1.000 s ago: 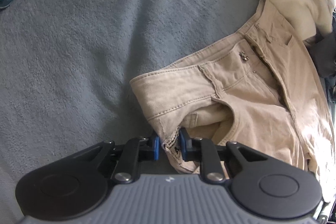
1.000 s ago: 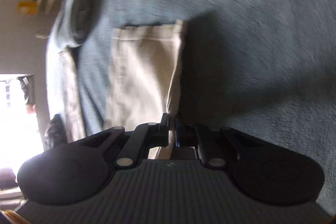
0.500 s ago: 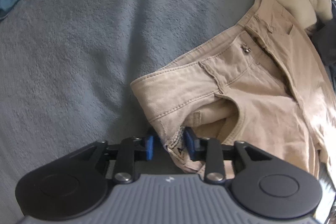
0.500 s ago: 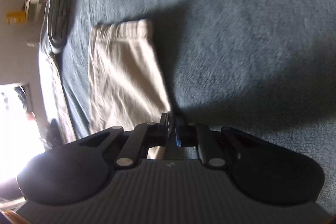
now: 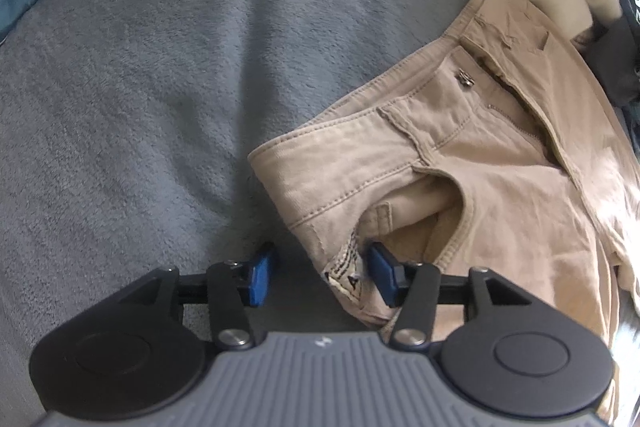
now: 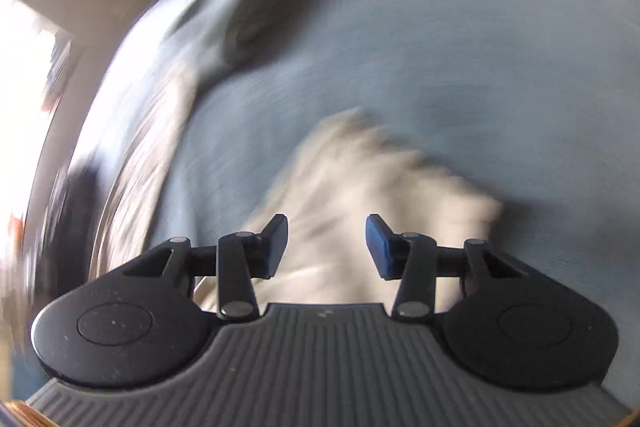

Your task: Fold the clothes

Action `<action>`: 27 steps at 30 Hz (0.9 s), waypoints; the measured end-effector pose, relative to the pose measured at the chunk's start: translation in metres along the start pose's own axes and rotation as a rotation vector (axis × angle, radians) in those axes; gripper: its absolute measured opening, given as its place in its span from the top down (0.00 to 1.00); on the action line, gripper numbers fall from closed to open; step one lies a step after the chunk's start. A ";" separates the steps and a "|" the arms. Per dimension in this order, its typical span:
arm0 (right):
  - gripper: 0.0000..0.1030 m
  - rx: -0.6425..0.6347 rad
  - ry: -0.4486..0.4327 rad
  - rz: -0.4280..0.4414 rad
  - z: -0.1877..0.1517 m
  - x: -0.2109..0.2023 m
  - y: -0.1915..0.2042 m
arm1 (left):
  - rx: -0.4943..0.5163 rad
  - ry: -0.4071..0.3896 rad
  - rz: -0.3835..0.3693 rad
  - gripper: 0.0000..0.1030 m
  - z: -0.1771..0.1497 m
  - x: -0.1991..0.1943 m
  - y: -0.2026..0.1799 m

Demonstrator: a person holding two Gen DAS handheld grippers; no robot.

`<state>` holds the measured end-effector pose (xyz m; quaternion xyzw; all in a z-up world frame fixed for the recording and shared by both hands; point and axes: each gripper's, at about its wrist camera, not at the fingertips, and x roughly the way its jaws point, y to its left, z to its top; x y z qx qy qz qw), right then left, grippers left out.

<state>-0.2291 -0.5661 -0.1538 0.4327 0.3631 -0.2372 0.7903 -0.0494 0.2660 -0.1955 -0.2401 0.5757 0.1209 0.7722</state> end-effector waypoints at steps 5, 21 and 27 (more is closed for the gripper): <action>0.58 -0.479 0.207 0.217 -0.045 0.078 0.133 | 0.003 -0.001 0.012 0.47 -0.001 0.001 -0.003; 0.69 -1.459 0.447 0.303 -0.179 0.165 0.289 | 0.076 -0.002 0.053 0.44 0.010 0.034 -0.021; 0.97 -1.468 0.341 0.282 -0.168 0.156 0.284 | 0.092 -0.014 0.062 0.43 0.009 0.039 -0.026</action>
